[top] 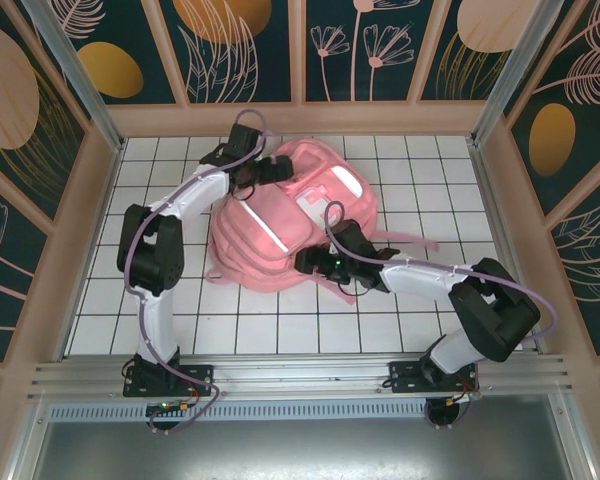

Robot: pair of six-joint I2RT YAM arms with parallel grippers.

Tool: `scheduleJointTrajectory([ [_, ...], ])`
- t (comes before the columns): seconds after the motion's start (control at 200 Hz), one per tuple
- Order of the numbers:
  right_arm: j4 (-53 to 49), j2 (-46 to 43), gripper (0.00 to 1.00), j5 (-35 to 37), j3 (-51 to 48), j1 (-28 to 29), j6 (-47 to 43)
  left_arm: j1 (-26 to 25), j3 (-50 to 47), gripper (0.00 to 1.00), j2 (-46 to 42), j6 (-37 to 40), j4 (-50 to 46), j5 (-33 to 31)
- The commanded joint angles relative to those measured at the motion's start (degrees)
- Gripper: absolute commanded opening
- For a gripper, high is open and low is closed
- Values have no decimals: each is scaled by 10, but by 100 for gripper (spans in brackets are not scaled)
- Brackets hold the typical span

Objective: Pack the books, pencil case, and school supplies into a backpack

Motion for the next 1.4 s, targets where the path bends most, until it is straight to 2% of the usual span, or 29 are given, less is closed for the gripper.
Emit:
scheduleJointTrajectory([
  [0.0, 43, 15, 88, -49, 37, 3, -18, -35, 40, 98, -6, 25, -3, 12],
  [0.075, 38, 1, 89, -73, 39, 3, -30, -24, 5, 98, -53, 33, 7, -68],
  [0.235, -47, -61, 92, -74, 45, 11, -89, 2, -127, 99, -186, 39, 44, -169],
  [0.325, -103, -98, 94, -50, 44, 11, -111, 3, -208, 98, -284, 35, 70, -147],
  [0.51, -182, -201, 90, 97, 42, -21, -112, 2, -383, 98, -449, -44, 53, -67],
  [0.606, -201, -207, 89, 138, 44, -96, -88, -6, -474, 97, -531, -87, 42, -45],
  [0.686, -196, -180, 89, 113, 43, -181, -75, -35, -535, 96, -584, -119, 31, -40],
  [0.736, -177, -161, 88, 69, 36, -229, -68, -66, -571, 95, -608, -147, 30, -47],
  [0.816, -167, -131, 87, 60, 37, -256, -63, -117, -617, 92, -625, -186, 35, -48],
  [0.921, -151, -100, 87, 55, 33, -270, -67, -175, -647, 91, -627, -194, 37, -77],
  [0.981, -133, -82, 87, 9, 20, -288, -57, -178, -662, 91, -624, -195, 49, -76],
  [1.061, -74, -82, 82, -73, -20, -296, -31, -178, -675, 91, -615, -194, 70, -80],
  [1.156, -49, -97, 81, -81, -54, -279, -7, -178, -680, 90, -589, -185, 92, -82],
  [1.286, 39, -94, 77, -121, -100, -276, 29, -178, -683, 90, -554, -176, 116, -90],
  [1.356, 69, -72, 68, -132, -97, -273, 42, -177, -681, 90, -546, -176, 125, -86],
  [1.391, 81, -61, 57, -131, -93, -273, 47, -178, -680, 90, -546, -177, 127, -86],
])
